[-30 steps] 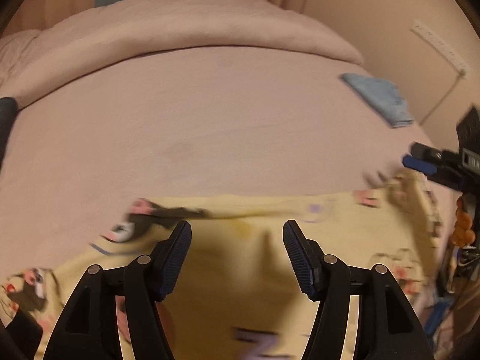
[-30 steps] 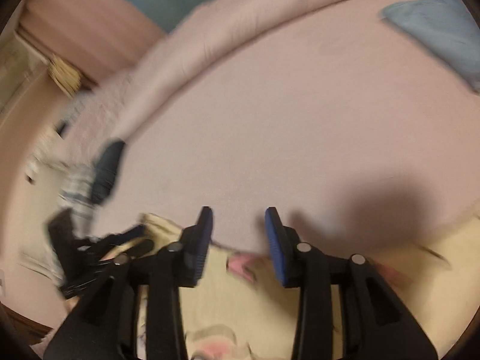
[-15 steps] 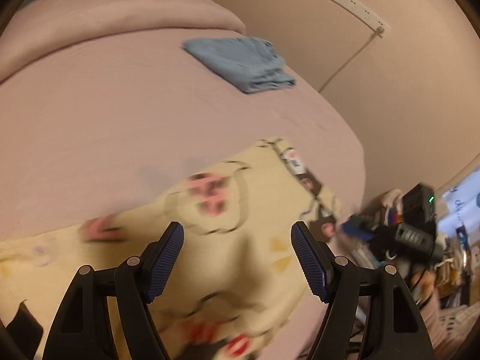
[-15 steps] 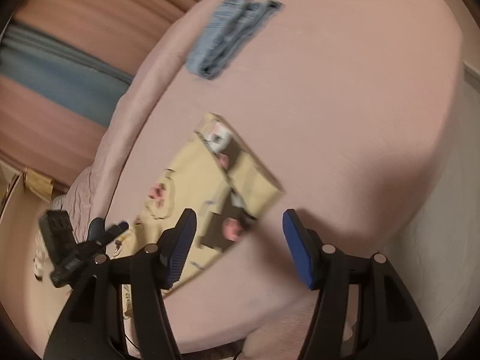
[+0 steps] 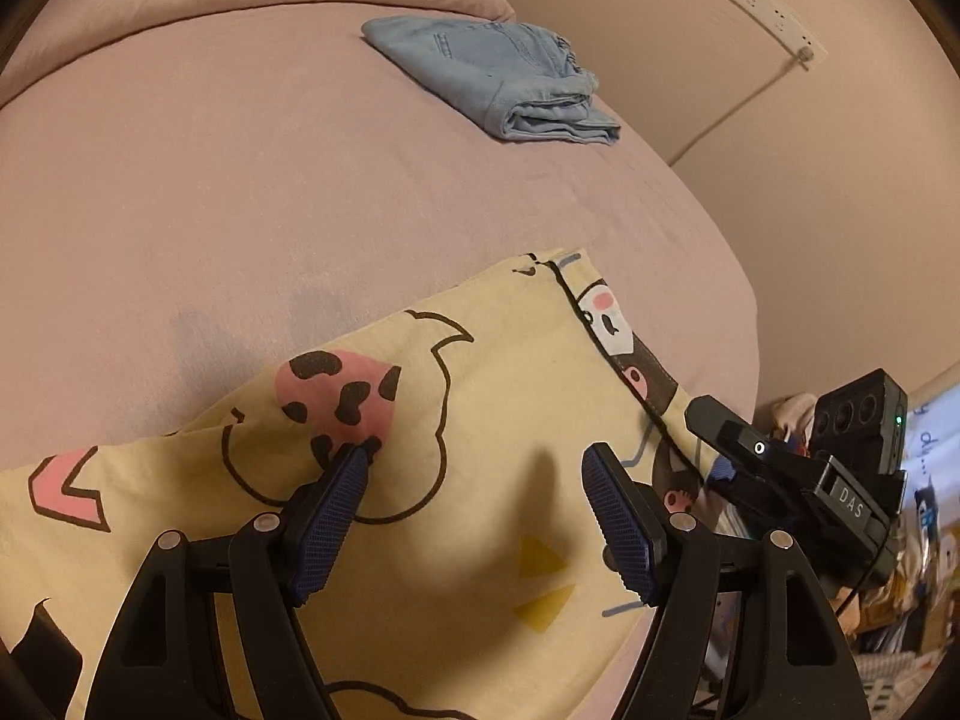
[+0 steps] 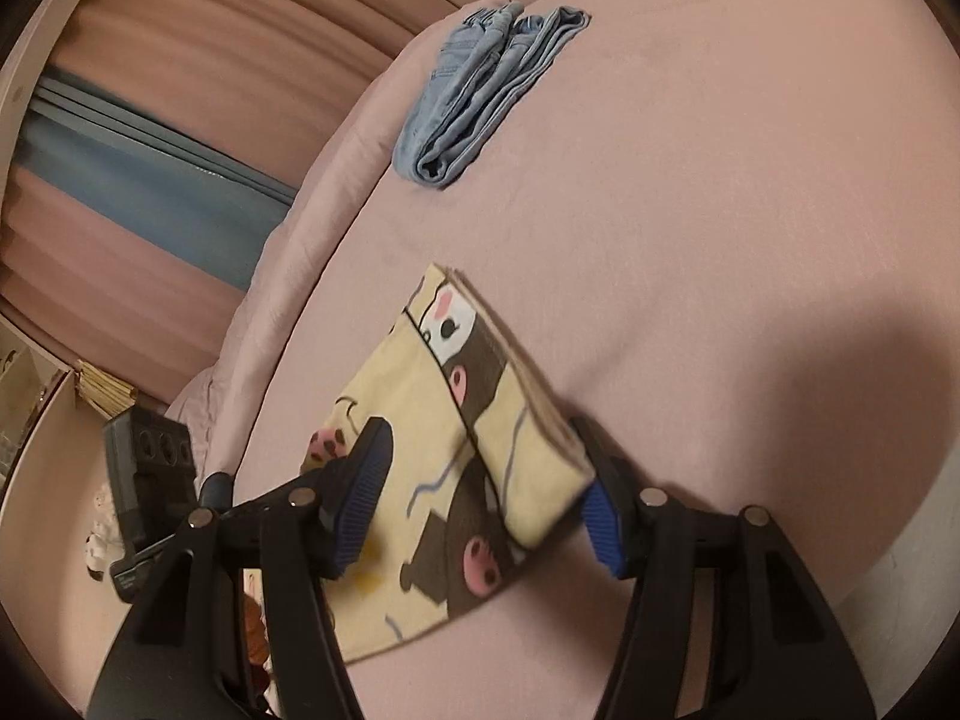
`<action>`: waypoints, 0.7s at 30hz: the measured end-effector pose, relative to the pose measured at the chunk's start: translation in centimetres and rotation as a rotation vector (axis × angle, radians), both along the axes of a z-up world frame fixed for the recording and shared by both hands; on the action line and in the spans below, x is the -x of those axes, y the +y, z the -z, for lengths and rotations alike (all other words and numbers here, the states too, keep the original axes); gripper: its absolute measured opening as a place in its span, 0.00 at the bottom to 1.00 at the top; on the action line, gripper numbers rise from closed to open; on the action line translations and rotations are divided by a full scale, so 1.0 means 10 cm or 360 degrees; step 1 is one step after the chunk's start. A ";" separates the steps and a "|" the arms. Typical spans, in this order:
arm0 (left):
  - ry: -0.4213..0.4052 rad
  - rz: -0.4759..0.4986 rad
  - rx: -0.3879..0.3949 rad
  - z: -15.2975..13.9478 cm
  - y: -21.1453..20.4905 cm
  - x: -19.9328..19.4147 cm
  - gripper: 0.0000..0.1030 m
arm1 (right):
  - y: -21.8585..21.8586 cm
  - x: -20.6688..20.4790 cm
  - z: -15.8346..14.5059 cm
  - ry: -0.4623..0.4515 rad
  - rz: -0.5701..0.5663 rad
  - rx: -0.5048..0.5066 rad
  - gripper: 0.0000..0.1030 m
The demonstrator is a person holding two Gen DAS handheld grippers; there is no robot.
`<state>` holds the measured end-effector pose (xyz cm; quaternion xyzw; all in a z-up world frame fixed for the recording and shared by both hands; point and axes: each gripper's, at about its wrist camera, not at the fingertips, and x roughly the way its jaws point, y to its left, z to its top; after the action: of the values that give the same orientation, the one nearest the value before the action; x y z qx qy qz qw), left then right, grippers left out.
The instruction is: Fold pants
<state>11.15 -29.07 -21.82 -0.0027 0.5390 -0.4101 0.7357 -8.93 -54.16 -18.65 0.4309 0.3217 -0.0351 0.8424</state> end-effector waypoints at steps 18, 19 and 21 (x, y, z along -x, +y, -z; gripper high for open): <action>-0.0013 -0.0072 0.0080 -0.17 0.28 0.08 0.72 | 0.38 -0.21 -0.55 -0.0089 -0.0215 0.0236 0.08; 0.0026 -0.0094 0.0119 -0.19 0.36 0.06 0.72 | 0.41 -0.23 -0.58 -0.0094 -0.0226 0.0253 0.08; 0.0166 -0.0143 0.0268 -0.21 0.56 -0.01 0.72 | 0.53 -0.28 -0.67 -0.0093 -0.0265 0.0296 0.08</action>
<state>11.24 -23.48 -19.71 -0.1099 0.5397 -0.4199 0.7213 -6.11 -48.86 -11.97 0.3233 0.3272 0.0179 0.8877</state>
